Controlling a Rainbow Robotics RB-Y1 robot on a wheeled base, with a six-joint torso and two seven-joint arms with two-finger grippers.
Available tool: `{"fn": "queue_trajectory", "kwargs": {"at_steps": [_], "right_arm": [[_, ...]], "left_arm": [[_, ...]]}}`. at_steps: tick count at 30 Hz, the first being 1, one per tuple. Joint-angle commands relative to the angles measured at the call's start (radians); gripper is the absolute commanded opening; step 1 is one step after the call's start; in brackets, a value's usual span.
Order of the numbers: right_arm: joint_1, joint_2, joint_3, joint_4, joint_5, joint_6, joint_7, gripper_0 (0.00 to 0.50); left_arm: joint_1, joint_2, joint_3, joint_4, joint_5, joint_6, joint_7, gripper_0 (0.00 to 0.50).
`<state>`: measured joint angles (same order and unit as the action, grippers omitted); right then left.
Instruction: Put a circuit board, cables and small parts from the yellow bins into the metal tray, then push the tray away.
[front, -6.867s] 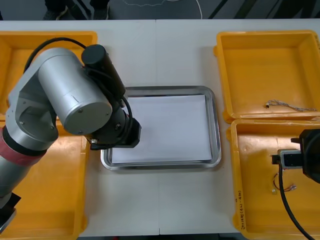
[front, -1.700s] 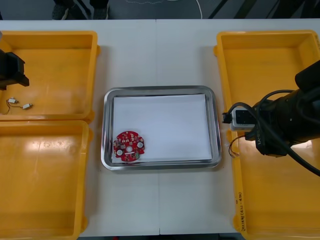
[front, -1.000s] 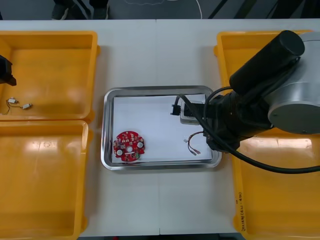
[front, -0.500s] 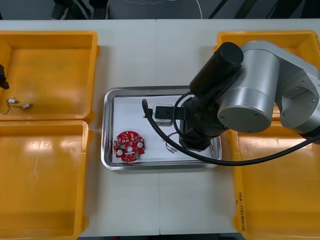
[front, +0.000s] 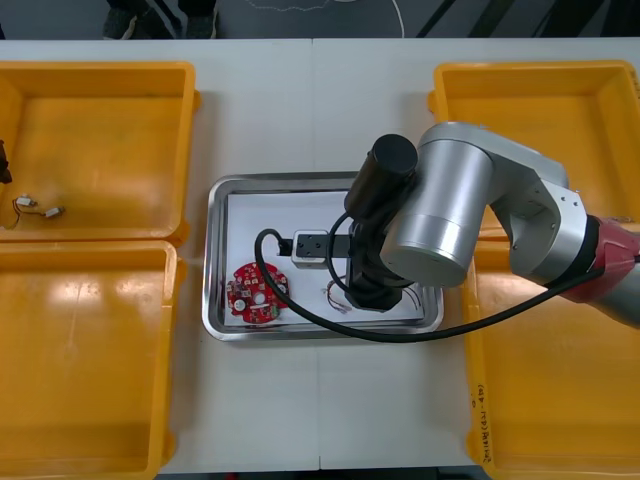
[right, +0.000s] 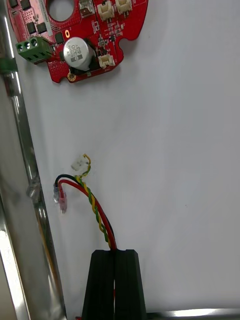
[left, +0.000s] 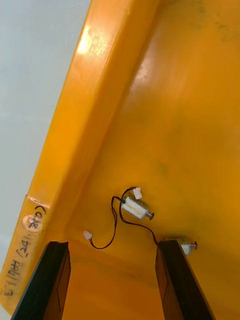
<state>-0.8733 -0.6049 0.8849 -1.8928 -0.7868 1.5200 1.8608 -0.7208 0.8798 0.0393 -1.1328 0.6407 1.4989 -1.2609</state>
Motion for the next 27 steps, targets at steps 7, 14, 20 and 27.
{"fn": "queue_trajectory", "kwargs": {"at_steps": [7, 14, 20, 27], "right_arm": [[-0.042, 0.065, 0.06, 0.075, 0.07, -0.064, -0.04, 0.0], [-0.042, 0.073, 0.092, 0.11, 0.089, -0.113, -0.04, 0.0], [-0.044, 0.074, 0.098, 0.116, 0.09, -0.126, -0.048, 0.0], [-0.046, 0.074, 0.097, 0.116, 0.092, -0.127, -0.052, 0.398]], "left_arm": [[-0.048, -0.059, 0.022, 0.001, -0.032, -0.019, 0.018, 0.5], [-0.048, -0.074, 0.005, 0.015, -0.03, -0.039, 0.006, 0.5], [-0.048, -0.074, -0.013, 0.059, -0.021, -0.106, -0.005, 0.5], [-0.048, -0.074, -0.027, 0.079, -0.021, -0.14, -0.022, 0.5]]}}
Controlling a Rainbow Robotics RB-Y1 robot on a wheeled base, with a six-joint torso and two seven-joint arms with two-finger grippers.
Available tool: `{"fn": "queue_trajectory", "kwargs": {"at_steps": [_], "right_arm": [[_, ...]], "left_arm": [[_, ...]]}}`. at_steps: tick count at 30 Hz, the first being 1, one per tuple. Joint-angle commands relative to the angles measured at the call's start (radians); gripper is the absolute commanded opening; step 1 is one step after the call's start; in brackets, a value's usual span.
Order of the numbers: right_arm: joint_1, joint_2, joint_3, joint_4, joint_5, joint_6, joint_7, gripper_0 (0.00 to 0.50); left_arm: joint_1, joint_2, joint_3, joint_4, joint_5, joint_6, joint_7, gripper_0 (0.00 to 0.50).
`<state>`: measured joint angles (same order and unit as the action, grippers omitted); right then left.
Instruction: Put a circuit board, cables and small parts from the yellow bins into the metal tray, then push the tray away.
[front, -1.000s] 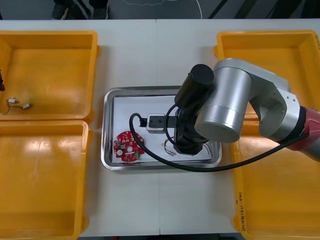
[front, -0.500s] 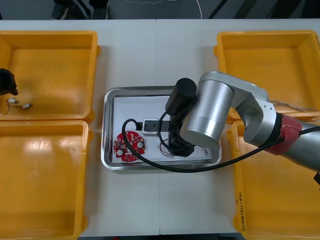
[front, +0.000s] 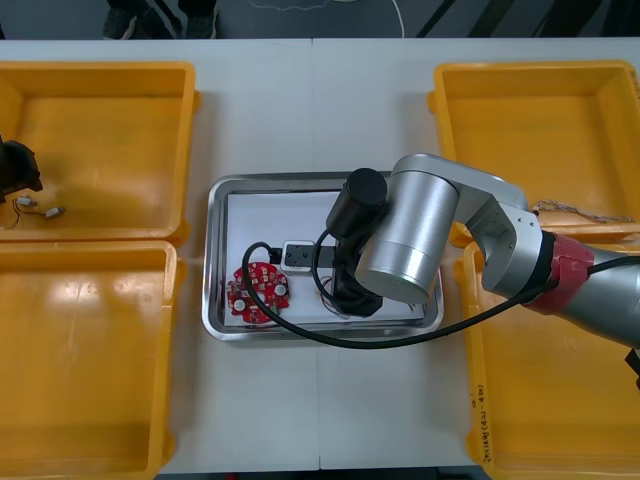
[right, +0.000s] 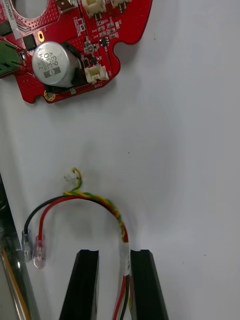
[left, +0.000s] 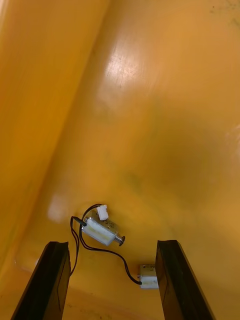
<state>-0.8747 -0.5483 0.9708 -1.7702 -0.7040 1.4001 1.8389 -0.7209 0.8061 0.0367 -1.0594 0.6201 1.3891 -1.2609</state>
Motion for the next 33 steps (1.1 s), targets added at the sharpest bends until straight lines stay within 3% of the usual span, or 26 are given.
{"fn": "queue_trajectory", "kwargs": {"at_steps": [1, 5, 8, 13, 22, 33], "right_arm": [[-0.044, 0.018, 0.011, -0.006, 0.009, -0.006, -0.032, 0.41], [-0.047, 0.016, 0.011, -0.006, 0.015, -0.004, -0.036, 0.482], [-0.055, 0.014, 0.008, -0.012, 0.017, 0.005, -0.036, 0.499], [-0.066, 0.008, -0.04, -0.028, -0.002, 0.056, -0.029, 0.5], [-0.092, -0.027, -0.219, -0.029, -0.129, 0.149, -0.018, 0.5], [-0.098, -0.05, -0.457, -0.029, -0.147, 0.338, -0.03, 0.5]], "left_arm": [[-0.048, -0.001, -0.028, 0.009, 0.0, -0.033, -0.021, 0.5], [-0.046, -0.001, -0.043, 0.021, 0.001, -0.048, -0.025, 0.5], [-0.046, -0.007, -0.044, 0.027, 0.001, -0.048, -0.025, 0.5], [-0.046, -0.013, -0.049, 0.045, -0.002, -0.062, -0.026, 0.5], [-0.046, -0.033, -0.049, 0.062, -0.014, -0.084, -0.037, 0.5], [-0.045, -0.048, -0.049, 0.073, -0.028, -0.091, -0.04, 0.496]]}}
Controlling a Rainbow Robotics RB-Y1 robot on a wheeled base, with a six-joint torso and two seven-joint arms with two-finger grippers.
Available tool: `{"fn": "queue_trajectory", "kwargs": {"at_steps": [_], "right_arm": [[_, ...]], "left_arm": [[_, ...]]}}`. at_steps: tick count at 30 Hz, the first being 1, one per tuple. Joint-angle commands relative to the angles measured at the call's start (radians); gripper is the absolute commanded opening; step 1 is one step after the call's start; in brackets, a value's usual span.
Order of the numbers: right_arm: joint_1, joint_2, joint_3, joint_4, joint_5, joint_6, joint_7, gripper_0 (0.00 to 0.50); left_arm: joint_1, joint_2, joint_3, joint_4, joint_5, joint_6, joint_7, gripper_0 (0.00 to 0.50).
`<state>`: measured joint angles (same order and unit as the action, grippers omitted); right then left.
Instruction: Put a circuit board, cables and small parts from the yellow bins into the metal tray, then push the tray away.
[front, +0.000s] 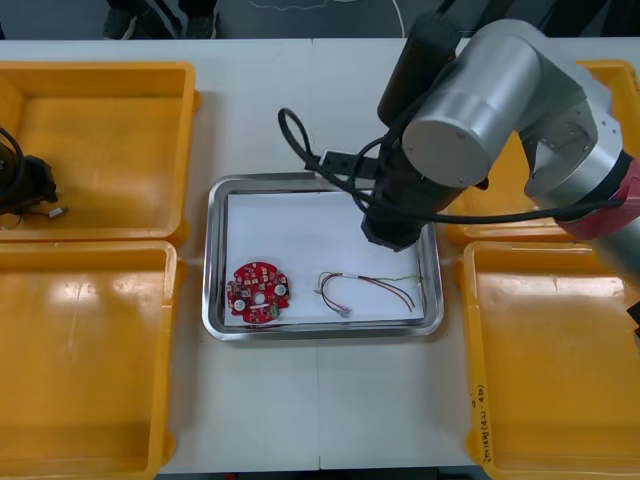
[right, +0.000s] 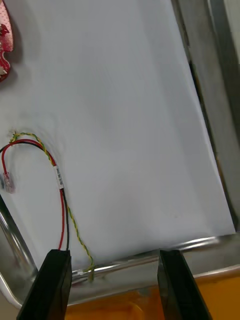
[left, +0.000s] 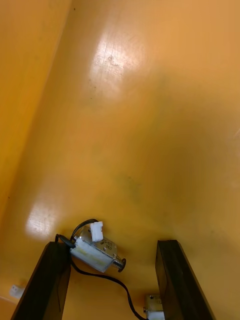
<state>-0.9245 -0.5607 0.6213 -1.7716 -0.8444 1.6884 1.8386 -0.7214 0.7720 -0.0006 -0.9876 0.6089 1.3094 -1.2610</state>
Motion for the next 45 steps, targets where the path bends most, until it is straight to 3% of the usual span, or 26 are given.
{"fn": "queue_trajectory", "kwargs": {"at_steps": [1, 2, 3, 4, 5, 6, 7, 20, 30, 42, 45], "right_arm": [[-0.048, -0.039, -0.13, -0.028, -0.005, 0.071, -0.033, 0.5], [-0.046, -0.039, -0.143, -0.028, -0.004, 0.082, -0.035, 0.5], [-0.048, -0.039, -0.169, -0.028, 0.004, 0.109, -0.039, 0.5], [-0.048, -0.039, -0.178, -0.028, 0.005, 0.119, -0.039, 0.5], [-0.048, -0.041, -0.216, -0.028, 0.01, 0.157, -0.045, 0.5], [-0.048, -0.041, -0.216, -0.028, 0.01, 0.157, -0.045, 0.5], [-0.046, -0.042, -0.249, -0.028, 0.014, 0.191, -0.05, 0.5], [-0.048, -0.044, -0.427, 0.034, 0.113, 0.231, -0.11, 0.5], [-0.048, -0.09, -0.494, 0.133, 0.203, 0.231, -0.141, 0.5], [-0.045, -0.099, -0.575, 0.242, 0.272, 0.231, -0.17, 0.5], [-0.023, -0.099, -0.575, 0.254, 0.278, 0.231, -0.24, 0.5]], "left_arm": [[-0.046, -0.014, -0.012, 0.001, -0.017, -0.013, -0.04, 0.461], [-0.044, -0.014, -0.012, 0.0, -0.017, -0.012, -0.04, 0.429], [-0.044, -0.014, -0.012, 0.001, -0.017, -0.012, -0.04, 0.34], [-0.044, -0.014, -0.012, 0.001, -0.017, -0.012, -0.041, 0.299], [-0.044, -0.014, -0.012, 0.001, -0.017, -0.012, -0.043, 0.077], [-0.044, -0.014, -0.012, 0.001, -0.017, -0.012, -0.043, 0.077], [-0.042, -0.014, -0.012, 0.0, -0.018, -0.012, -0.046, 0.0], [-0.052, -0.013, 0.021, -0.036, -0.026, 0.027, -0.043, 0.0], [-0.052, -0.013, 0.093, -0.206, -0.049, 0.189, 0.012, 0.0], [-0.052, -0.014, 0.054, -0.39, -0.029, 0.343, 0.195, 0.0], [-0.052, -0.014, 0.021, -0.442, -0.014, 0.37, 0.253, 0.0]]}}
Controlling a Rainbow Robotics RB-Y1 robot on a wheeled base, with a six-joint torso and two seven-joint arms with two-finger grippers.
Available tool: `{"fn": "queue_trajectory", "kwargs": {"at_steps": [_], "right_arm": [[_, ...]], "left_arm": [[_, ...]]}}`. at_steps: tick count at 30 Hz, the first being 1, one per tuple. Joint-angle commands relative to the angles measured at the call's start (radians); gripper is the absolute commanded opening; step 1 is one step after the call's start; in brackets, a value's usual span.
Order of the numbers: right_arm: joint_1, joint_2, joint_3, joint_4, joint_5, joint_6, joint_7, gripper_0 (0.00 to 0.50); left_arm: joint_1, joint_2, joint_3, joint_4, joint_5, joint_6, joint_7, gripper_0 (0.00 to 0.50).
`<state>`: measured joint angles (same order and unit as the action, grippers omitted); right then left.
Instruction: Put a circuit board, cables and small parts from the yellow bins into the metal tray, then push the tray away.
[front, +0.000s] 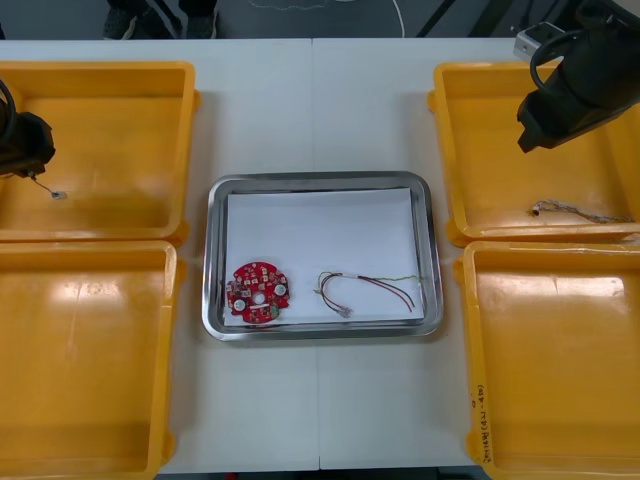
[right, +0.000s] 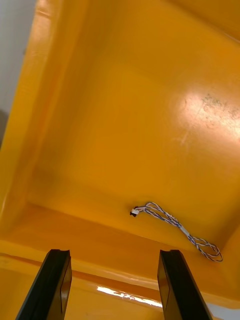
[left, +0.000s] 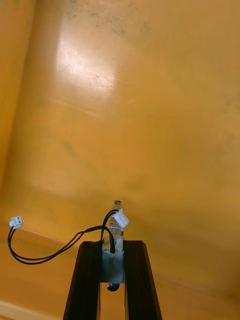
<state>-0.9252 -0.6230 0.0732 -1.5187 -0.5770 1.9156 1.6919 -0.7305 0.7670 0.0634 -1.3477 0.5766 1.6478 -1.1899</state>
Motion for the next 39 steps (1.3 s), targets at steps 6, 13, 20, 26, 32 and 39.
{"fn": "queue_trajectory", "kwargs": {"at_steps": [6, 13, 20, 26, 32, 39], "right_arm": [[0.037, -0.044, -0.041, -0.034, -0.009, 0.004, -0.121, 0.5], [0.098, -0.044, -0.079, -0.083, 0.008, 0.004, -0.138, 0.5], [0.121, -0.044, -0.081, -0.086, 0.025, 0.004, -0.15, 0.5], [0.169, -0.043, -0.081, -0.086, 0.048, -0.046, -0.167, 0.5], [0.184, -0.04, -0.081, -0.063, 0.071, -0.082, -0.232, 0.5], [0.186, -0.02, -0.081, -0.037, 0.098, -0.141, -0.31, 0.5]], "left_arm": [[-0.044, -0.009, -0.091, -0.128, 0.043, 0.04, 0.243, 0.0], [-0.05, -0.04, -0.106, -0.148, 0.046, 0.041, 0.253, 0.0], [-0.06, -0.064, -0.106, -0.149, 0.037, 0.041, 0.245, 0.0], [-0.061, -0.063, -0.106, -0.149, 0.039, 0.041, 0.236, 0.029], [-0.061, -0.058, -0.103, -0.149, 0.04, 0.043, 0.231, 0.5], [-0.063, -0.041, -0.094, -0.151, 0.043, 0.058, 0.228, 0.5]]}}
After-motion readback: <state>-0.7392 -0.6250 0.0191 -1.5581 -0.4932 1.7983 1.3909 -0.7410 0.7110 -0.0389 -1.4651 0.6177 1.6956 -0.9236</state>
